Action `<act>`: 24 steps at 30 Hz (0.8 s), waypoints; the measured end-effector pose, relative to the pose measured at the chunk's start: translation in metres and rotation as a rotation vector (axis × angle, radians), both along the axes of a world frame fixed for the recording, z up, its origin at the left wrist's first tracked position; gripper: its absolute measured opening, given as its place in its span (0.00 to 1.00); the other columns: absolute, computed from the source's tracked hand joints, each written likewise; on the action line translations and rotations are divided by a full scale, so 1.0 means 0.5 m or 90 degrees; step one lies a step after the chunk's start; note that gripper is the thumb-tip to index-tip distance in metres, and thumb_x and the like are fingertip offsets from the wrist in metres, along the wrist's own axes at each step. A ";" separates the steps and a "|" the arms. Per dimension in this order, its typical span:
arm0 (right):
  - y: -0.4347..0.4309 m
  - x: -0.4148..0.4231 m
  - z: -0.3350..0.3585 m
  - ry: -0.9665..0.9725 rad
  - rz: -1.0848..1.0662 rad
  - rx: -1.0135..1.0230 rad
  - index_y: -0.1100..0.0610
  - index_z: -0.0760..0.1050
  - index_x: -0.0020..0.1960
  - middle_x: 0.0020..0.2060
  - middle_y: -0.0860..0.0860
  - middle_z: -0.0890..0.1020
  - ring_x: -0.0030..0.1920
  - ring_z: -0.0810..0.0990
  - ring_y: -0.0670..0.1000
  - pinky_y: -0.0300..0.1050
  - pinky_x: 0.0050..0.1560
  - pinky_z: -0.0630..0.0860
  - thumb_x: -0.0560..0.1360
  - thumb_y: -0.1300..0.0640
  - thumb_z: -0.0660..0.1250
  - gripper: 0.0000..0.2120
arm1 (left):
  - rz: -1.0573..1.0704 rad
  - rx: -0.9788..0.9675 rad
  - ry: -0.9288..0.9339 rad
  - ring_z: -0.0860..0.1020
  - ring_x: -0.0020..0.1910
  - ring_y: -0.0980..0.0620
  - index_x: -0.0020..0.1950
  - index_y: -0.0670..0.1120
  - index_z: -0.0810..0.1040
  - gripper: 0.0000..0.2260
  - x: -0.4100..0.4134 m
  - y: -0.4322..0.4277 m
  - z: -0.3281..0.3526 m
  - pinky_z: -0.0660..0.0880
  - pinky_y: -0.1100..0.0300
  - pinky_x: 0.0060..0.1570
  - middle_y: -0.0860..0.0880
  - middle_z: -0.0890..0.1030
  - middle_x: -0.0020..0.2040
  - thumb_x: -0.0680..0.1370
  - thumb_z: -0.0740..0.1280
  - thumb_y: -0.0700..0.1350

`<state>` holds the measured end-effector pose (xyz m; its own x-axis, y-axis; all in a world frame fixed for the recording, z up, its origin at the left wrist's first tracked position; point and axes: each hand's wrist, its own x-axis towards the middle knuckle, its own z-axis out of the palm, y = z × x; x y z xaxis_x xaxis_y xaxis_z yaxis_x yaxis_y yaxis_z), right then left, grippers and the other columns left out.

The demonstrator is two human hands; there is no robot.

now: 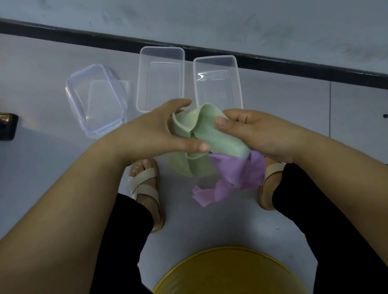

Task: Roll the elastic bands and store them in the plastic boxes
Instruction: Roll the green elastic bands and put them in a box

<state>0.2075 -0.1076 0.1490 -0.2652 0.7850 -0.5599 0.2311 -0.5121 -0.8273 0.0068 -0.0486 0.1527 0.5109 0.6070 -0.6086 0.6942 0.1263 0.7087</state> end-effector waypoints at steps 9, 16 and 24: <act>0.002 0.000 -0.005 -0.010 -0.026 -0.021 0.55 0.80 0.46 0.38 0.48 0.84 0.39 0.81 0.44 0.38 0.45 0.75 0.70 0.42 0.62 0.18 | 0.012 0.155 -0.019 0.76 0.34 0.64 0.38 0.56 0.80 0.04 0.014 0.002 0.020 0.69 0.74 0.35 0.55 0.80 0.35 0.71 0.72 0.50; 0.012 0.020 -0.030 0.023 -0.199 -0.099 0.54 0.79 0.43 0.34 0.48 0.84 0.33 0.81 0.45 0.37 0.36 0.77 0.76 0.51 0.65 0.08 | 0.091 0.116 -0.080 0.81 0.49 0.59 0.46 0.52 0.85 0.05 -0.008 0.018 0.039 0.75 0.67 0.55 0.56 0.85 0.45 0.72 0.71 0.48; 0.009 0.035 -0.056 -0.194 -0.203 -0.101 0.53 0.74 0.42 0.37 0.53 0.79 0.34 0.75 0.50 0.43 0.34 0.72 0.79 0.50 0.60 0.10 | 0.053 -0.014 -0.226 0.78 0.37 0.54 0.35 0.46 0.82 0.12 -0.050 0.033 0.068 0.75 0.64 0.42 0.47 0.81 0.34 0.63 0.69 0.53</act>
